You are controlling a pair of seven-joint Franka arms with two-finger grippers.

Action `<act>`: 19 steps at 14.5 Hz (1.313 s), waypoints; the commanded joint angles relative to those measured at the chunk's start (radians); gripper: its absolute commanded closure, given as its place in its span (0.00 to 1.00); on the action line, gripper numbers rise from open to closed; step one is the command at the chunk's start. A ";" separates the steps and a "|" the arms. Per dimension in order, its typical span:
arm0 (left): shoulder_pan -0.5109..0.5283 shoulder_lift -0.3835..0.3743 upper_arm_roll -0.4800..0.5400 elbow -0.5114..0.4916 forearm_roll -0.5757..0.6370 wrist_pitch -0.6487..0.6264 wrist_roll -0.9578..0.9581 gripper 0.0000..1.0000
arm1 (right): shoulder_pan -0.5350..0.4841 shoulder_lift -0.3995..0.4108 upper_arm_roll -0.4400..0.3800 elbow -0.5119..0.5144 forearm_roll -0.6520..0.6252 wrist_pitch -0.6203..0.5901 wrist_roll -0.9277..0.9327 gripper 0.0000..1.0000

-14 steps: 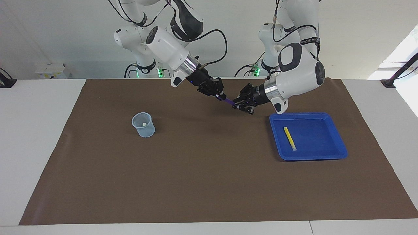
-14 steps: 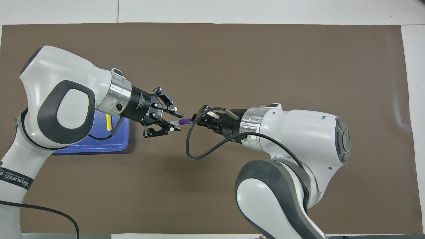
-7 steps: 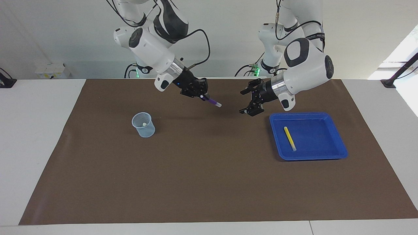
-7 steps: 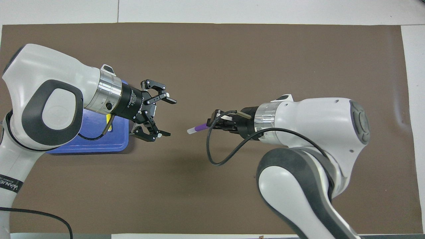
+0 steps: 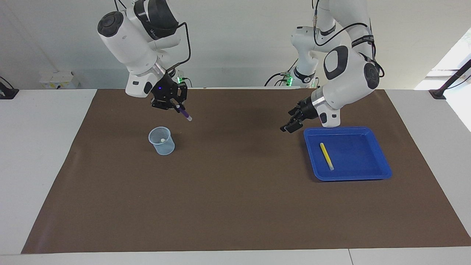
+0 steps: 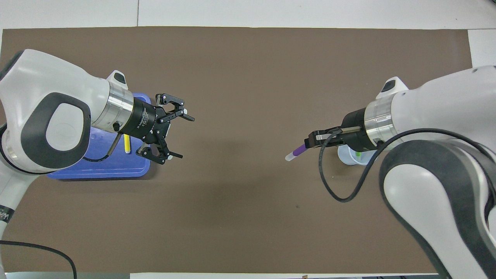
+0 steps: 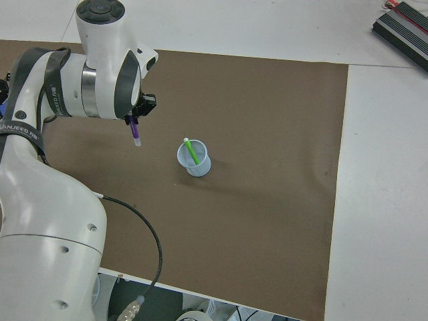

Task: Transfer and insert pens with both arms
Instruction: 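Drop the purple pen into the cup while the left gripper grasps the yellow pen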

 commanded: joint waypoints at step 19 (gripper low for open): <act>0.159 0.137 -0.004 -0.222 0.488 0.550 0.952 0.08 | -0.056 -0.030 0.016 -0.098 -0.104 0.050 -0.238 0.00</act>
